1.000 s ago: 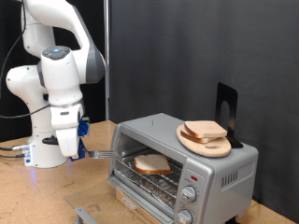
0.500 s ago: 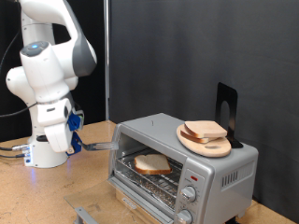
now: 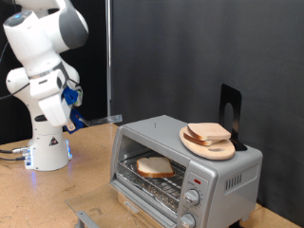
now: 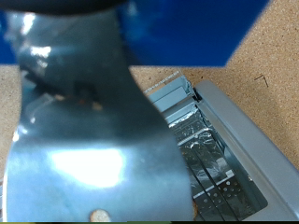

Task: Make a piece of toast with the oven

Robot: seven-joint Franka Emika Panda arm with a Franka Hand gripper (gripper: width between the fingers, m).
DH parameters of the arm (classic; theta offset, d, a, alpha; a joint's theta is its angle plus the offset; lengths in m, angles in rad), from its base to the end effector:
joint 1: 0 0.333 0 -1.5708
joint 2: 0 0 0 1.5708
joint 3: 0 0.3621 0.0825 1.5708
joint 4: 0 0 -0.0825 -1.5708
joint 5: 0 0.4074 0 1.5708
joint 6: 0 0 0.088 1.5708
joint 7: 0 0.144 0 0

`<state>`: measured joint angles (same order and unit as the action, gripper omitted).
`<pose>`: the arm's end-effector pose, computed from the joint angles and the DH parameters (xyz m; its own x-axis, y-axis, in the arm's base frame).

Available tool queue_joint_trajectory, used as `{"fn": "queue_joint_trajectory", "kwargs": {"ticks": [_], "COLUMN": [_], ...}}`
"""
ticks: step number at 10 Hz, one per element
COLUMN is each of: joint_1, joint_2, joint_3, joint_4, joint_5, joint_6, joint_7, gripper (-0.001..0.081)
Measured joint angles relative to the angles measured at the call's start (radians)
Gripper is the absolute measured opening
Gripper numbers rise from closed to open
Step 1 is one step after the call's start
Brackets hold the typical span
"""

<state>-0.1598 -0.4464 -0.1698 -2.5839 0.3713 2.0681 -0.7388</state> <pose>0.3765 -0.0948 0.4011 0.9654 0.2011 0.1659 0.2484 -0.9023 -0.3523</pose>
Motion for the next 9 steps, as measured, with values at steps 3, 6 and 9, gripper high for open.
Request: {"fn": "queue_joint_trajectory", "kwargs": {"ticks": [3,6,9], "joint_1": [0.017,0.081,0.100], "joint_2": [0.001,0.000,0.016], "joint_3": [0.000,0.029,0.106], "joint_4": [0.001,0.049,0.107], "joint_5": [0.068,0.186,0.198], "joint_6": [0.000,0.001,0.032], "joint_7": [-0.029,-0.005,0.139], "gripper": [0.0391,0.0391,0.0391]}}
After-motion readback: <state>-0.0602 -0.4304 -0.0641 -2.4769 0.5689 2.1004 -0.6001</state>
